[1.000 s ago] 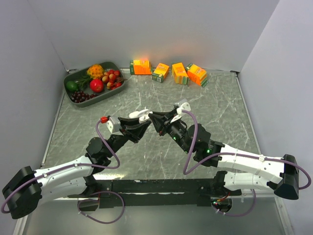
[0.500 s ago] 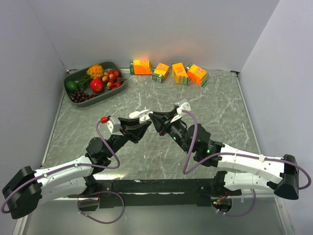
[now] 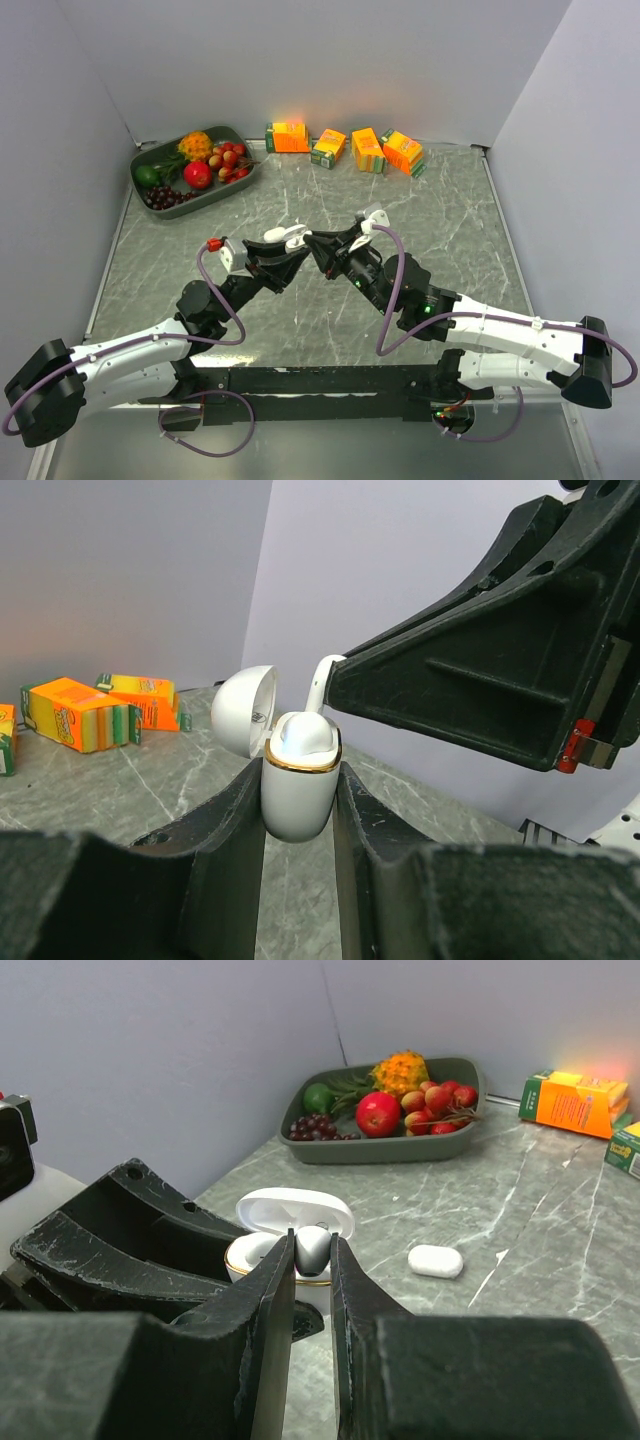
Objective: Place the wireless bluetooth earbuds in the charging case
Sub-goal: Place the earbud in the charging case.
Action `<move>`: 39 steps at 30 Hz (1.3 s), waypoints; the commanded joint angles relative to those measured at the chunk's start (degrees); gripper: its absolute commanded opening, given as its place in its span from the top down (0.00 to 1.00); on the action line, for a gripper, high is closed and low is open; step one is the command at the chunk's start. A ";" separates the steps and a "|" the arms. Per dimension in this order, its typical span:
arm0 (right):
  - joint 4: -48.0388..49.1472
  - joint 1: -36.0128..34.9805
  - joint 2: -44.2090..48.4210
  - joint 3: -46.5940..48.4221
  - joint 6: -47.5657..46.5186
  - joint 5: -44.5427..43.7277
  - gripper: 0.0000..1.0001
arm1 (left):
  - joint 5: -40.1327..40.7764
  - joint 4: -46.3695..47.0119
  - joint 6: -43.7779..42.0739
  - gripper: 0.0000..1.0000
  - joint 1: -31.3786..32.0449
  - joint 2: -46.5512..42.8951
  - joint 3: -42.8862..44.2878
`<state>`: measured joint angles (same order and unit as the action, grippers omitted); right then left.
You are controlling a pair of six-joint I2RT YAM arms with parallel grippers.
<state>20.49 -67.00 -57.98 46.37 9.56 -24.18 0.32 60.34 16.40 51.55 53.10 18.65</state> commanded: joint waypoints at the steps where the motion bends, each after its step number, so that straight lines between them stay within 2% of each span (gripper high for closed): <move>1: -2.65 -0.41 1.11 0.12 0.54 -0.78 0.87 | -0.41 5.32 0.82 0.99 -0.13 -0.45 1.30; 4: -3.17 -0.41 1.02 0.30 0.81 -1.21 0.76 | -0.49 5.32 1.00 0.99 -0.22 -0.45 1.30; 8: -3.26 -0.41 1.28 0.56 0.72 -1.57 0.74 | -0.49 5.32 1.09 0.99 -0.22 -0.54 1.30; 10: -3.35 -0.41 1.20 0.65 0.81 -1.57 0.77 | -0.49 5.32 1.09 0.99 -0.22 -0.54 1.30; 12: -3.44 -0.41 1.37 0.65 0.81 -1.74 0.91 | -0.41 5.23 1.00 0.99 -0.22 -0.63 1.30; 15: -3.09 -0.41 1.72 0.39 0.98 -2.36 1.00 | -0.41 5.14 1.00 0.99 -0.13 -0.63 1.21; 39: -3.00 -0.32 1.99 -0.23 -0.16 -4.91 1.00 | -0.49 5.49 1.35 0.99 -0.13 -0.45 0.68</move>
<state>18.35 -67.16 -56.07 46.37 10.35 -26.96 -0.16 60.18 17.23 51.55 53.12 18.65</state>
